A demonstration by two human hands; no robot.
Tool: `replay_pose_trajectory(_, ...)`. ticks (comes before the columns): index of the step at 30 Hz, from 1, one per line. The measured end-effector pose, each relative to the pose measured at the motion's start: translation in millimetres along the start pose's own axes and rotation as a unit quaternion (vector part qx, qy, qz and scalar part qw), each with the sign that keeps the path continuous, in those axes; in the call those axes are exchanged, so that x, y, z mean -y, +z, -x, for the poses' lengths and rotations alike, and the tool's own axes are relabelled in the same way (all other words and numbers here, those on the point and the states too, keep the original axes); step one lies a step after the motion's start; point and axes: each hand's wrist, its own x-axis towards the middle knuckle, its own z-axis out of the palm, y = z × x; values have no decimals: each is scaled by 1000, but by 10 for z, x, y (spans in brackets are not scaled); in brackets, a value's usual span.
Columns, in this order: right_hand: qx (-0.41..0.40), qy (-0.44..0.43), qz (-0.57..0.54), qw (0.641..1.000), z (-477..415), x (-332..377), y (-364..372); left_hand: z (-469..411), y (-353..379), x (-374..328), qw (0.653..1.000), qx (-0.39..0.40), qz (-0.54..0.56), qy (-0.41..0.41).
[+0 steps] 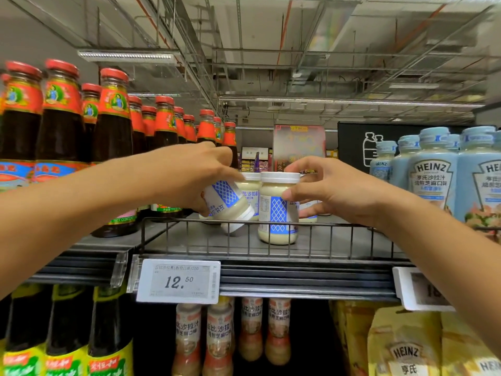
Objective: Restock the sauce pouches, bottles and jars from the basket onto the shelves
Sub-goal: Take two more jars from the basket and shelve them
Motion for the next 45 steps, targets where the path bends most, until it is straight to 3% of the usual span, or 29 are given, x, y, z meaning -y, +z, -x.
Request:
replay_pose_trajectory(5,2,-3,26,1000,-4,14,12,39,120,-82,991,10,75,-111)
replay_pose_trajectory(8,0,-9,48,999,-6,14,23,66,161,-61,961,15,178,-210)
replay_pose_trajectory(10,-2,-18,67,998,-5,16,36,86,178,-16,927,43,272,-256)
replay_pose_trajectory(14,-8,-27,89,996,-7,23,70,119,222,-10,802,109,523,-267)
replay_pose_trajectory(21,-23,-28,113,993,12,36,97,13,227,-131,704,158,649,-242)
replay_pose_trajectory(26,1,-11,110,994,66,43,76,12,273,-137,742,144,616,-221)
replay_pose_trajectory(30,31,-1,100,995,99,51,52,49,232,-100,745,108,618,-225)
replay_pose_trajectory(31,22,-4,113,993,96,58,65,61,202,-67,760,76,602,-235)
replay_pose_trajectory(34,-17,-27,186,982,64,87,144,82,93,11,845,-2,490,-216)
replay_pose_trajectory(36,-42,-52,244,968,28,108,218,88,51,18,869,-24,461,-180)
replay_pose_trajectory(40,-73,-88,327,938,-34,117,293,129,77,10,882,-24,442,-164)
replay_pose_trajectory(45,-61,-92,351,930,-103,167,354,169,126,77,876,-28,449,-176)
